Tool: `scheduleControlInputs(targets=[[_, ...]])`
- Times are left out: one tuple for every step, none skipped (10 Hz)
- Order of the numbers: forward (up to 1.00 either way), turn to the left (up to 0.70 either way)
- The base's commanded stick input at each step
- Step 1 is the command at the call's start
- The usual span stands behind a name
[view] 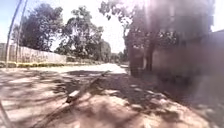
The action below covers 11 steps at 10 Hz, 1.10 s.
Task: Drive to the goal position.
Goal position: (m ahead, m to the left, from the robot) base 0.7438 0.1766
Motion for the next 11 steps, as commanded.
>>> scheduleControlInputs(targets=[[0.70,0.00],[0.70,0.00],[0.70,0.00],[0.70,0.00],[0.70,0.00],[0.70,0.00],[0.70,0.00],[0.70,0.00],[0.70,0.00],[0.70,-0.04],[0.70,-0.11]])
